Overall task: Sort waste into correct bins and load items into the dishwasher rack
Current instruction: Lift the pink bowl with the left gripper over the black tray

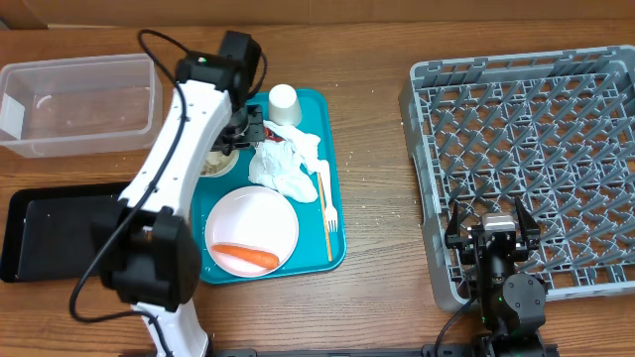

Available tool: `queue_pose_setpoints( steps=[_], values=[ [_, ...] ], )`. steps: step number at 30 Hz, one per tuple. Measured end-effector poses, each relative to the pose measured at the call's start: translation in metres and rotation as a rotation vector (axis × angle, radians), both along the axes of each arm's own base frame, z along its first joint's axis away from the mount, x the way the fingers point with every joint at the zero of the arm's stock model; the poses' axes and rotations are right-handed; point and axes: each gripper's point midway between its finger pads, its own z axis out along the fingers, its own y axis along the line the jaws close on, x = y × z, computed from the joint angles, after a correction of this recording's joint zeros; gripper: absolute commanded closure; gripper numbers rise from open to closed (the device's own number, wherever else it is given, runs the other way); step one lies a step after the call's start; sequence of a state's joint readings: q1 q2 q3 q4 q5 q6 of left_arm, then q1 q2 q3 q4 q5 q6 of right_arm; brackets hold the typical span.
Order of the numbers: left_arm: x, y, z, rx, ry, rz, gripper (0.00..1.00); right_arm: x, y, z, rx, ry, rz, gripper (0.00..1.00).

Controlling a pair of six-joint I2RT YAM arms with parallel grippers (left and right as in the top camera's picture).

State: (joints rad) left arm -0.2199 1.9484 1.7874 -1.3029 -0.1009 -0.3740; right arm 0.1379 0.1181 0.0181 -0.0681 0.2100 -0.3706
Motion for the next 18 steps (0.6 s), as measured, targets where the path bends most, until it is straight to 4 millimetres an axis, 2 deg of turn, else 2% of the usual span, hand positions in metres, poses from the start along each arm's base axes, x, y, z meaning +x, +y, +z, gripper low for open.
queue_pose_setpoints(
  steps=[4,9,14,18],
  values=[
    [-0.006,0.021,0.03,-0.048,-0.053,0.076,0.96,0.0,0.0,0.0,0.0,0.001,0.0,0.0],
    [-0.014,0.07,0.068,-0.135,-0.137,0.225,0.95,0.0,0.0,0.0,0.0,0.0,0.0,0.0],
    [-0.022,0.121,0.078,-0.24,-0.162,0.375,0.96,0.0,0.0,0.0,0.0,0.0,0.0,0.0],
    [-0.027,0.151,0.079,-0.306,-0.177,0.448,0.96,0.0,0.0,0.0,0.0,0.0,0.0,0.0]
  ],
)
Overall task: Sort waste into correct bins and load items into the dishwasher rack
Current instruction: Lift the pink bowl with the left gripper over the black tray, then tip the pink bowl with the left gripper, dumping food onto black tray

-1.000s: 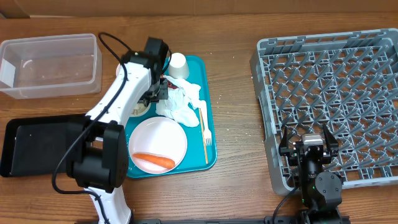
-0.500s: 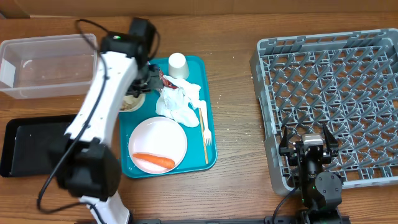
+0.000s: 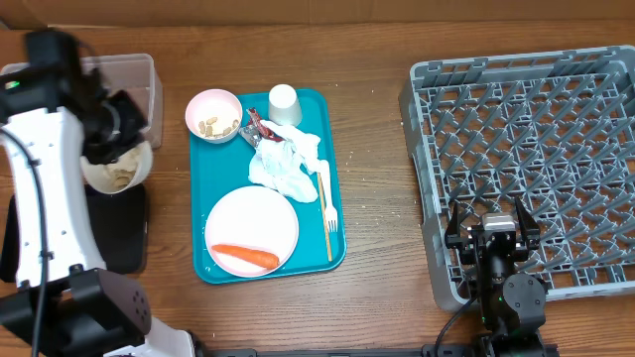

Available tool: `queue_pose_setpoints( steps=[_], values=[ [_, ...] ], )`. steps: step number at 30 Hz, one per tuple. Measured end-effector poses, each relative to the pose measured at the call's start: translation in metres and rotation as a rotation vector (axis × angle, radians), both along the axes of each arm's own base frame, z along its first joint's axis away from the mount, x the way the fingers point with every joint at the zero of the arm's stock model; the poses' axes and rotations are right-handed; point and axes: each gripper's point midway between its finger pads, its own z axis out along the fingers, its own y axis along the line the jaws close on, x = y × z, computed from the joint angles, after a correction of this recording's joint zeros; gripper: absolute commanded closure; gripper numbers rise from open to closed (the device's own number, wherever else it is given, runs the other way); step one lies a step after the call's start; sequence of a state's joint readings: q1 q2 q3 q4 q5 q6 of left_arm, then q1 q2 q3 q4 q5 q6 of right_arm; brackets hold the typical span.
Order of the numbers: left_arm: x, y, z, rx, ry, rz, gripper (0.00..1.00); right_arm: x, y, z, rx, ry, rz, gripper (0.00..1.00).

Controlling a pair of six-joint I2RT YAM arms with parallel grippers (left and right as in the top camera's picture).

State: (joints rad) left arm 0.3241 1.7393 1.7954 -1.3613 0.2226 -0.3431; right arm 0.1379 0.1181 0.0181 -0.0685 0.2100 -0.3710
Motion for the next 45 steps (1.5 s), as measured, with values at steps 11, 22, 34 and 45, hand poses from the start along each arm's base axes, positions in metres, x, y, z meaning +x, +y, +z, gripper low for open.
queue_pose_setpoints(
  steps=[11,22,34,45],
  values=[
    [-0.021,0.062,-0.046,-0.228,-0.08,0.147,0.96,0.0,0.0,0.0,0.0,0.0,0.0,0.0],
    [-0.064,0.107,-0.087,-0.423,-0.207,0.3,0.96,0.0,0.0,0.0,0.0,0.0,0.0,0.0],
    [-0.065,0.125,-0.084,-0.53,-0.494,0.297,0.96,0.0,0.0,0.0,0.0,0.0,0.0,0.0],
    [-0.052,0.118,-0.084,-0.704,-0.59,0.279,0.96,0.0,0.0,0.0,0.0,0.0,0.0,0.0]
  ],
)
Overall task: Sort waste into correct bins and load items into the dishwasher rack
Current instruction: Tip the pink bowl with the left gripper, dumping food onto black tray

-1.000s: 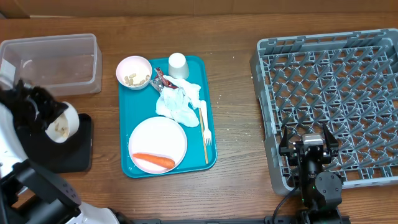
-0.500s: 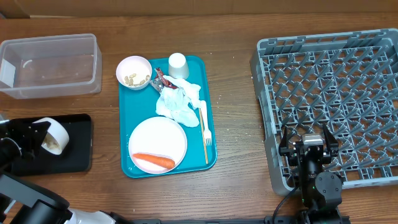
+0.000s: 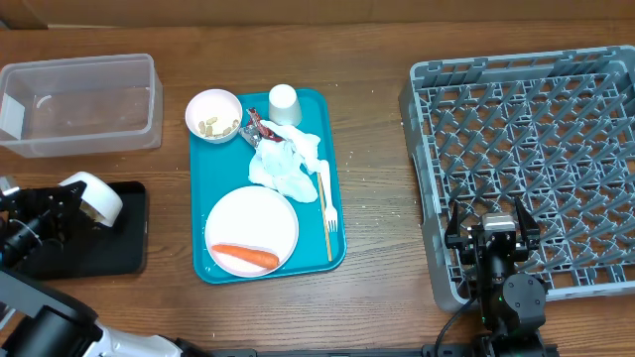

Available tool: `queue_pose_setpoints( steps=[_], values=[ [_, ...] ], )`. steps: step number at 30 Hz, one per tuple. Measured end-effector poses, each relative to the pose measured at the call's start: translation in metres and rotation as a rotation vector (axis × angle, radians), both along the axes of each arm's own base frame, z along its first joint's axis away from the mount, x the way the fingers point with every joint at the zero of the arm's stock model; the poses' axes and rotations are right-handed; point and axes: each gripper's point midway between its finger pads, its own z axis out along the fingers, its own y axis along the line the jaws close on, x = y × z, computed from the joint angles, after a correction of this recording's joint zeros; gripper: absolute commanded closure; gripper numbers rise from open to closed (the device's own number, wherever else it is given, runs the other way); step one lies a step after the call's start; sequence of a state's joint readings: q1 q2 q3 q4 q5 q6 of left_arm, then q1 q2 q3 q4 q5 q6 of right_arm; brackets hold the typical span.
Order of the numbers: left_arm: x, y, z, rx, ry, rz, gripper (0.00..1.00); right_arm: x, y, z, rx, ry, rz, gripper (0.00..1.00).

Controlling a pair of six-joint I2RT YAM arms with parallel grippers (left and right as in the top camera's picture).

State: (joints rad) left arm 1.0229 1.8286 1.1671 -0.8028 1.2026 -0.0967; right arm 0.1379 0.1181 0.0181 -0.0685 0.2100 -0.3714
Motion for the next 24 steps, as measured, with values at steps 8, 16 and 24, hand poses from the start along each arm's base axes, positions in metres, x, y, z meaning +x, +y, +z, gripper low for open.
queue_pose_setpoints(
  steps=[8,16,24],
  values=[
    [-0.001,0.002,0.001,-0.064,-0.035,0.012,0.96,0.0,0.0,0.0,0.0,0.0,0.0,0.0],
    [-0.013,0.018,0.0,-0.139,0.008,0.096,0.96,0.0,0.0,0.0,0.0,0.0,0.0,0.0],
    [-0.019,0.024,0.002,-0.175,0.013,0.13,0.96,0.0,0.0,0.0,0.001,0.0,0.0,0.0]
  ],
)
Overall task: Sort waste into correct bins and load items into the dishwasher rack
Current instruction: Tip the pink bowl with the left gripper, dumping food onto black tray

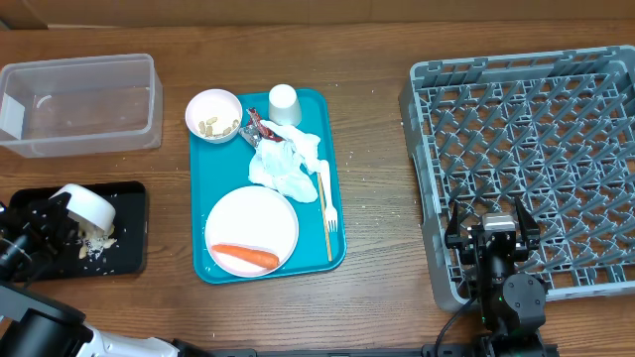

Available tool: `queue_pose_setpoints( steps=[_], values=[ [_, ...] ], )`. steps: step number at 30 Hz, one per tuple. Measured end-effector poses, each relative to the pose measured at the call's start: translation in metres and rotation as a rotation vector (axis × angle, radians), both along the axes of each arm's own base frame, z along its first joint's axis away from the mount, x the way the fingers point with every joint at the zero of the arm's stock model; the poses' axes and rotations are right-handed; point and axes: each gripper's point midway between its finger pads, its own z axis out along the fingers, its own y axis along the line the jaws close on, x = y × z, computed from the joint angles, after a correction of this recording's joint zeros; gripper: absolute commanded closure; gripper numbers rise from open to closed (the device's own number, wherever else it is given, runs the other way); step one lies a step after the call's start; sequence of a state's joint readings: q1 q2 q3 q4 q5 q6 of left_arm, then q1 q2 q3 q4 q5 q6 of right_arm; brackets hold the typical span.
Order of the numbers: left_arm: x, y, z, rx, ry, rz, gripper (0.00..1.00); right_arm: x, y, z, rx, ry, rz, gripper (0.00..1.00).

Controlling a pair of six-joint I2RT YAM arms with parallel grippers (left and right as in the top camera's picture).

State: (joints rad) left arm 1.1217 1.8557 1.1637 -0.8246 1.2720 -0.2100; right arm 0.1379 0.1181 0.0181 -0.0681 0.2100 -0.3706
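Observation:
At the far left, my left gripper [62, 211] is shut on a white bowl [87, 205], tipped on its side over the black bin [127, 223]. Food scraps [95, 241] lie in the bin below the bowl. The teal tray [337, 253] carries a pink bowl with bits of food [213, 114], a white cup [284, 102], a wrapper [252, 127], a crumpled napkin [286, 164], a white plate [253, 220] with a carrot [245, 256], and a fork [327, 210]. My right gripper [493, 235] rests at the grey dishwasher rack's [531, 139] front edge; its fingers are hidden.
A clear plastic bin [79, 104] stands at the back left, above the black bin. The rack fills the right side of the wooden table. Bare wood separates the tray and the rack.
The bowl in my left gripper has shifted a little down and left over the black bin. Food scraps now lie in the bin, which was bare before. The right arm has not moved.
My left gripper was at a food-filled bowl on the teal tray's left side. Then it held that bowl upright near the black bin's back edge. Later the bowl was tipped over the bare bin, and now scraps lie in the bin.

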Motion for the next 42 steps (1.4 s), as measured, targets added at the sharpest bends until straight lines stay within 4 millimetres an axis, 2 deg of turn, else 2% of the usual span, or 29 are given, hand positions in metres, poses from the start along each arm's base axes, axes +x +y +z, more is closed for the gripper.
queue_pose_setpoints(
  steps=[20,28,36,42],
  values=[
    [0.005,-0.003,0.026,-0.005,-0.171,-0.022,0.96,0.0,0.0,0.0,0.0,0.0,0.0,0.0],
    [0.003,-0.006,0.024,-0.019,-0.152,-0.023,0.96,0.0,0.0,0.0,0.0,0.0,0.0,0.0],
    [0.004,-0.006,0.032,0.054,-0.235,-0.043,0.96,0.0,0.0,0.0,0.0,0.0,0.0,0.0],
    [0.001,-0.014,0.035,-0.04,-0.214,-0.033,0.96,0.0,0.0,0.0,0.0,0.0,0.0,0.0]
  ],
)
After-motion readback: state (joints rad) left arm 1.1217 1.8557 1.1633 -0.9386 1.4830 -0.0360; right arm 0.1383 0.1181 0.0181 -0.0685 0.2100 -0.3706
